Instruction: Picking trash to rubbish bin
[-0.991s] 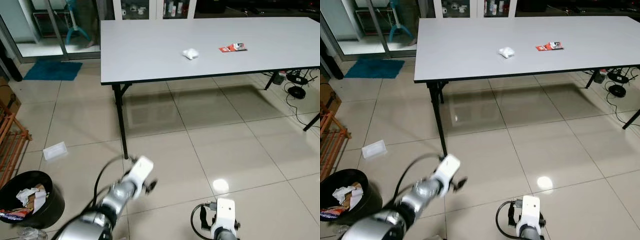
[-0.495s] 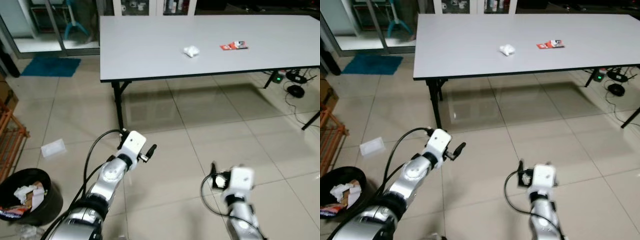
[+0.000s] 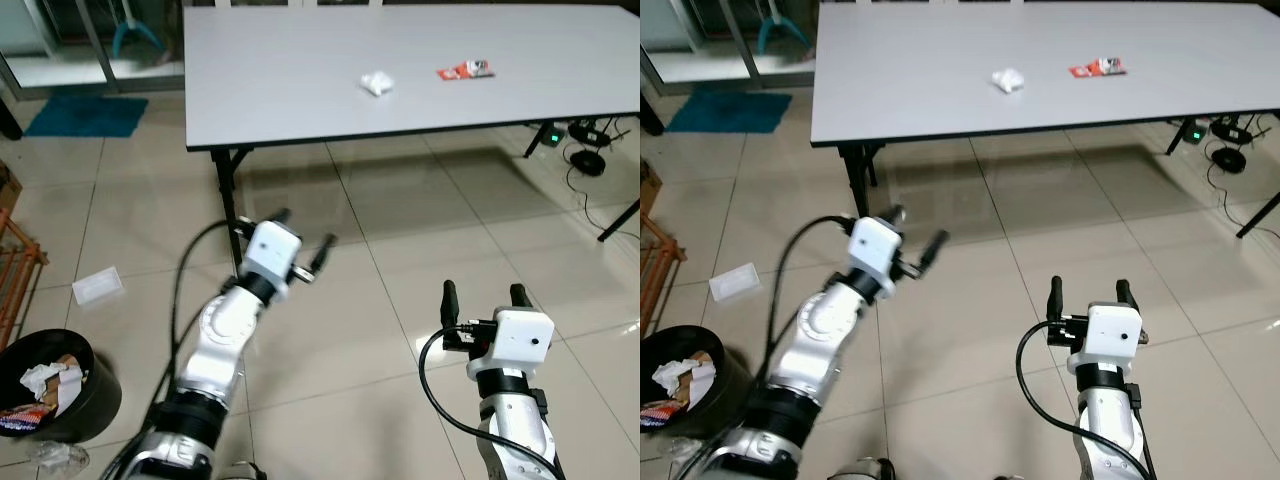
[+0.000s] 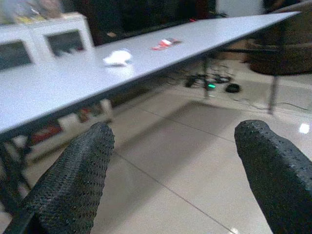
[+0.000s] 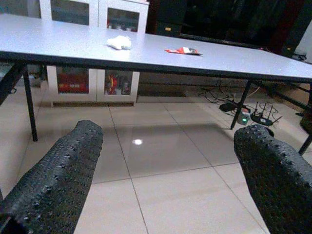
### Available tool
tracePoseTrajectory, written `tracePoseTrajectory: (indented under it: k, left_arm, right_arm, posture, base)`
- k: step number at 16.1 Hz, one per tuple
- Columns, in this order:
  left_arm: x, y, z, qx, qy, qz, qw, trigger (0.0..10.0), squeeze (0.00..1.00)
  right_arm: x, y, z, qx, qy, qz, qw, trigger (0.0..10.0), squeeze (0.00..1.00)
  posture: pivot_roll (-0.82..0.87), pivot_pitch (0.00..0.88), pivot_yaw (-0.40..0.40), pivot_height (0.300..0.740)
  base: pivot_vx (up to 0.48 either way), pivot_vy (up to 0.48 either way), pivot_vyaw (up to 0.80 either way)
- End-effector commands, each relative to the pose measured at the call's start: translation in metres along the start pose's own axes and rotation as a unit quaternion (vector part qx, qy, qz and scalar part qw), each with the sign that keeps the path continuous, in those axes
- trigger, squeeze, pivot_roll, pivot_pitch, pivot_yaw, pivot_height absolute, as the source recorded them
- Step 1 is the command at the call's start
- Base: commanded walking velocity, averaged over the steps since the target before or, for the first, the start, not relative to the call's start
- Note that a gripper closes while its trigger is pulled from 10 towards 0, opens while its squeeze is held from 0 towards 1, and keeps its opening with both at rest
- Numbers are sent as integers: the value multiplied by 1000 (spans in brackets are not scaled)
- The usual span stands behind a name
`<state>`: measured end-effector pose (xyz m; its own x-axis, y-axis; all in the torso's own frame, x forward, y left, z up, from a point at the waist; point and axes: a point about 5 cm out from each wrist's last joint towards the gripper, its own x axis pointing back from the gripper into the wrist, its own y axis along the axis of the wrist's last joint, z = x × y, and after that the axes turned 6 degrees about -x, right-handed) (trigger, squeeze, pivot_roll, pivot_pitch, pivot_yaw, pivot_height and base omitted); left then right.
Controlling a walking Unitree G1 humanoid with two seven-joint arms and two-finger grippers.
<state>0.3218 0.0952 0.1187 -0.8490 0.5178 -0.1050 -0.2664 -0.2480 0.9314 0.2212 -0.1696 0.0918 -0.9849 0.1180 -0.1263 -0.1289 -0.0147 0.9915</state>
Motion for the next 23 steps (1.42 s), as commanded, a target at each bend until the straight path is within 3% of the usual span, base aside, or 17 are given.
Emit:
tracePoseTrajectory:
  k: [1,9,12,23]
  left_arm:
    - [-3,6,-4,16,-11,-3,1000,10000,0]
    - [-21,28,-4,70,-13,-11,997,10000,0]
    - [-30,40,2,70,-7,-26,997,10000,0]
    - [-34,42,1,65,-18,-22,997,10000,0]
  right_arm:
    - [0,11,1,4,-5,-4,1000,10000,0]
    - [-7,30,8,32,-1,-13,999,10000,0]
    - [-10,43,12,35,4,-32,999,10000,0]
    - [-11,48,19,42,12,-33,999,10000,0]
  posture:
    - [102,129,-31,740]
    - [97,105,-22,740]
    - [97,105,-22,740]
    - [96,104,-14,740]
  base:
    - [0,0,0]
    - [67,0,0]
    - [338,0,0]
    - [417,0,0]
